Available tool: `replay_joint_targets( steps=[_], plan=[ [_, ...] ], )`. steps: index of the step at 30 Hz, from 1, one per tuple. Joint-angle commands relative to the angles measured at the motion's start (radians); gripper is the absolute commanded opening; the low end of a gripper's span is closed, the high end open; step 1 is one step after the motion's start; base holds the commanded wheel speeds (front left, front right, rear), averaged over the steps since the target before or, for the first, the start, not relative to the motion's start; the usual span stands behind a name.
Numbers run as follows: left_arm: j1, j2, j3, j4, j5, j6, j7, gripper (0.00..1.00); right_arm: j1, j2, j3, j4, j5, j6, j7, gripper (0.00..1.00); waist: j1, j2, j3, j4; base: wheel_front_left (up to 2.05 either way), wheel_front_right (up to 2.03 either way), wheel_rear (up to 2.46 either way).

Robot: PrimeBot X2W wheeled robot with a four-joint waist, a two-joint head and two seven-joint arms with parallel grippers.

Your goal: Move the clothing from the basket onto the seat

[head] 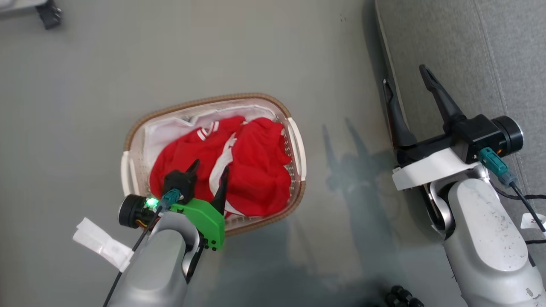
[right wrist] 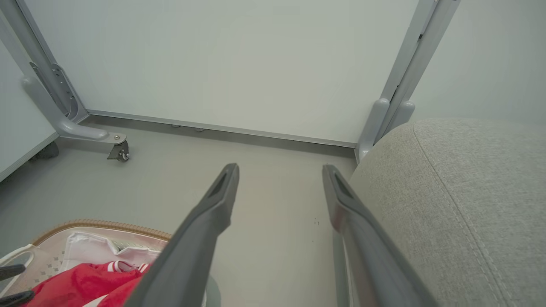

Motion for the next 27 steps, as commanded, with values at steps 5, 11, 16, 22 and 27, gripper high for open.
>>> replay_joint_targets(
  steps=[5,11,16,22,27],
  plan=[
    [-0.095,0.007,-0.052,0.125,-0.049,-0.004,-0.001,1.00,-0.024,0.009,0.008,-0.023,0.005,-0.001,-0.005,1.00,-0.0001,-0.0001,0.156,-0.090,0.00,0.00,0.00],
    [-0.160,0.008,-0.070,0.227,-0.052,-0.005,-0.001,1.00,-0.027,0.016,0.011,-0.033,0.001,-0.001,-0.005,1.00,-0.0001,-0.0001,0.202,-0.103,0.00,0.00,0.00],
    [-0.197,0.008,-0.072,0.292,-0.039,0.009,-0.001,1.00,-0.027,0.021,0.016,-0.032,0.000,-0.001,-0.005,1.00,-0.0001,-0.0001,0.217,-0.111,0.00,0.00,0.00],
    [-0.219,0.012,-0.065,0.314,-0.029,0.041,-0.001,1.00,-0.028,0.027,0.018,-0.025,0.000,-0.001,-0.005,1.00,-0.0001,-0.0001,0.225,-0.117,0.00,0.00,0.00],
    [-0.224,0.010,-0.066,0.306,-0.046,0.016,-0.001,1.00,-0.028,0.035,0.023,-0.019,0.004,-0.001,-0.005,1.00,-0.0001,-0.0001,0.229,-0.123,0.00,0.00,0.00]
  ],
)
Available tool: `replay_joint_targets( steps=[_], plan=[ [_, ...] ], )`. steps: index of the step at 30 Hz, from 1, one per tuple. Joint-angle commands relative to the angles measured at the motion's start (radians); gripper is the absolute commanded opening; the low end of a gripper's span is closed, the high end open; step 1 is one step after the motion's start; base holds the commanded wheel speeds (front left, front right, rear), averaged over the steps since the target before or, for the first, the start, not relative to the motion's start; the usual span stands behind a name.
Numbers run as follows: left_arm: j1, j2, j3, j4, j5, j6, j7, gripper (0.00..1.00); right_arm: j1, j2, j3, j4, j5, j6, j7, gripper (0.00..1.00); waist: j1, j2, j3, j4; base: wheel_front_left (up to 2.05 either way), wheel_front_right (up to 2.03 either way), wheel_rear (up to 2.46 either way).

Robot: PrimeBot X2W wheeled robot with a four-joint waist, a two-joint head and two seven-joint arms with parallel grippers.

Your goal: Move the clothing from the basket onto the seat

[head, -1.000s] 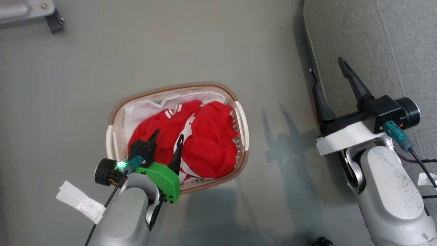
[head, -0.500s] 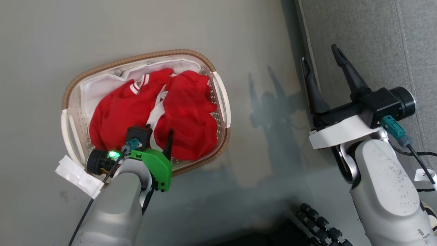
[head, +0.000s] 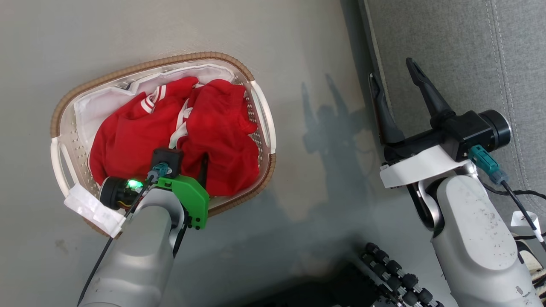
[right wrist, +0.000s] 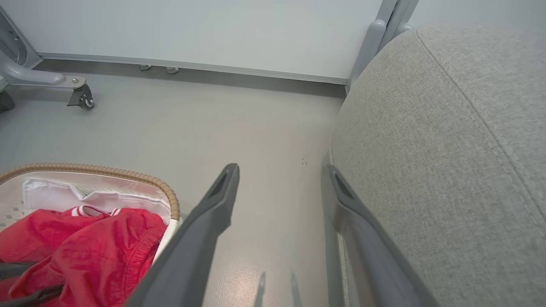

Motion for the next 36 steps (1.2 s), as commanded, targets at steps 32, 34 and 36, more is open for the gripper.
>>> replay_joint_targets(
  steps=[32,34,36],
  plan=[
    [0.406,0.001,0.084,-0.554,-0.070,-0.025,-0.001,0.00,0.230,-0.025,0.007,0.126,0.019,-0.001,-0.005,1.00,-0.0002,0.0000,-0.527,0.178,0.00,0.00,0.00],
    [0.429,0.001,0.097,-0.596,-0.067,-0.025,-0.001,0.00,0.251,-0.023,0.001,0.128,0.016,-0.001,-0.005,1.00,-0.0002,0.0000,-0.560,0.190,0.00,0.00,0.00],
    [0.451,0.001,0.111,-0.630,-0.062,-0.025,-0.001,0.00,0.271,-0.019,-0.002,0.126,0.010,-0.001,-0.005,1.00,-0.0002,0.0000,-0.589,0.198,0.00,0.00,0.00]
  ],
)
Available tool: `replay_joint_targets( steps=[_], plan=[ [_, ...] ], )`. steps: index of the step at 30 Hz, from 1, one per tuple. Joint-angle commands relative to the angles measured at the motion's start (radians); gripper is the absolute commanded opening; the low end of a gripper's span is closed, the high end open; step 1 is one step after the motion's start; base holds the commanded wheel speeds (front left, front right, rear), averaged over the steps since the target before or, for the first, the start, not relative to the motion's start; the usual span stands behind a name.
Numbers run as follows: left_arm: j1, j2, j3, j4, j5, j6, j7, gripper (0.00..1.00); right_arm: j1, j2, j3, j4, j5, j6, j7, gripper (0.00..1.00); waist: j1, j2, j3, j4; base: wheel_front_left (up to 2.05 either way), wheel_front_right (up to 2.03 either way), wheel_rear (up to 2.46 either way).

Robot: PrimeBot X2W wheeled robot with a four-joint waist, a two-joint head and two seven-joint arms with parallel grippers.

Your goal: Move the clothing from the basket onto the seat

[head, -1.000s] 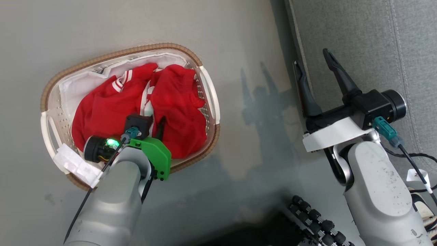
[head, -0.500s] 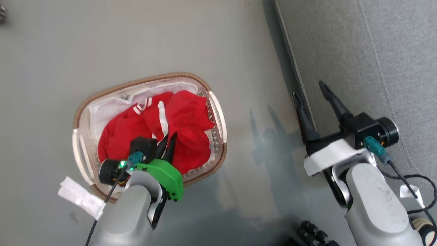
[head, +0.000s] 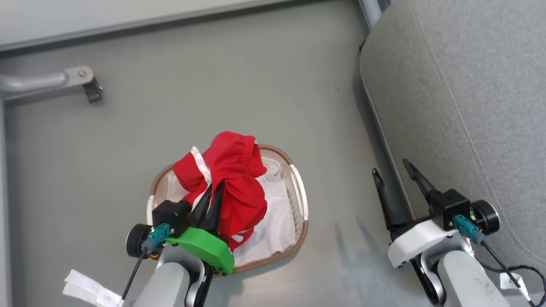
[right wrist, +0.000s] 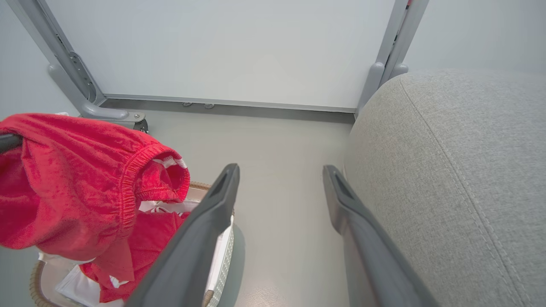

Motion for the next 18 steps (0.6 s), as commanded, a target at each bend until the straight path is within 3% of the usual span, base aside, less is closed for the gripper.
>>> replay_joint_targets(
  steps=[1,18],
  plan=[
    [0.030,0.003,0.010,-0.020,0.009,-0.004,-0.001,0.00,0.029,-0.001,-0.005,0.002,-0.004,-0.001,-0.005,1.00,0.0001,0.0000,-0.128,0.078,0.00,0.00,0.00],
    [0.051,0.003,0.051,-0.198,0.012,-0.005,-0.001,0.00,0.134,0.026,0.000,0.012,0.000,-0.001,-0.005,1.00,0.0001,0.0000,-0.287,0.100,0.00,0.00,0.00]
  ],
)
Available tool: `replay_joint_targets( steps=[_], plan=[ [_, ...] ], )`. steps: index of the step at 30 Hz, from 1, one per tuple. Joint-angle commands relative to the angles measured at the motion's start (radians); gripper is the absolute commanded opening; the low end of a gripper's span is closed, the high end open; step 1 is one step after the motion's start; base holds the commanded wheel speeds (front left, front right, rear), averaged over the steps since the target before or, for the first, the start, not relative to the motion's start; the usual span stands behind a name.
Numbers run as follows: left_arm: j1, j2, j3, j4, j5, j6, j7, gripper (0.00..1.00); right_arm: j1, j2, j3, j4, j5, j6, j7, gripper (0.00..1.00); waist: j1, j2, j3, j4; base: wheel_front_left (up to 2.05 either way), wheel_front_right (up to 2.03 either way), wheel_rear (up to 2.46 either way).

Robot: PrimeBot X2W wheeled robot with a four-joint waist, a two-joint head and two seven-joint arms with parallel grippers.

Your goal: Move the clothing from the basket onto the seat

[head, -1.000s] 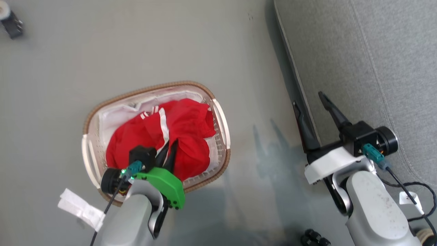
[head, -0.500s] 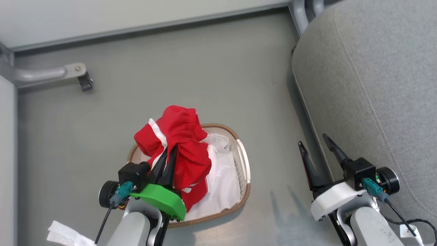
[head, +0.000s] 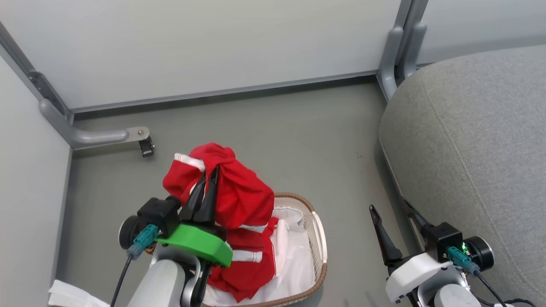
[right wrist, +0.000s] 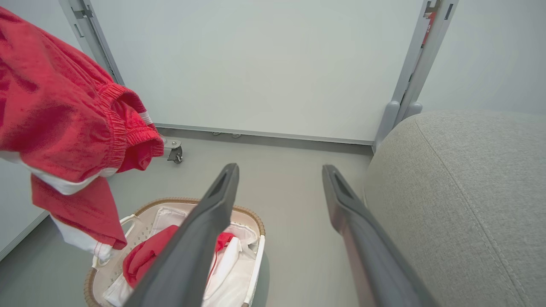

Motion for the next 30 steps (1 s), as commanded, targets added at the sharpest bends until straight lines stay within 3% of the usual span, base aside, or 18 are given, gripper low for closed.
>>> replay_joint_targets(
  steps=[1,18,26,30],
  plan=[
    [-0.022,0.003,-0.005,-0.017,0.003,-0.005,-0.001,0.00,0.015,0.002,0.000,0.003,0.006,-0.001,-0.005,1.00,0.0001,0.0000,-0.034,0.015,0.00,0.00,0.00],
    [-0.105,0.004,-0.064,-0.122,-0.025,-0.005,-0.001,0.00,0.000,0.008,0.057,-0.011,0.027,-0.001,-0.005,1.00,0.0001,0.0000,-0.034,0.026,0.00,0.00,0.00],
    [-0.075,0.003,-0.109,-0.096,-0.044,-0.004,-0.001,0.00,-0.116,0.004,0.239,-0.087,0.100,-0.001,-0.005,1.00,0.0001,0.0000,-0.013,0.044,0.00,0.00,0.00],
    [-0.065,0.003,-0.143,-0.089,-0.055,-0.004,-0.001,0.00,-0.192,0.003,0.326,-0.063,0.133,-0.001,-0.005,1.00,0.0001,0.0000,-0.002,0.066,0.00,0.00,0.00]
  ],
)
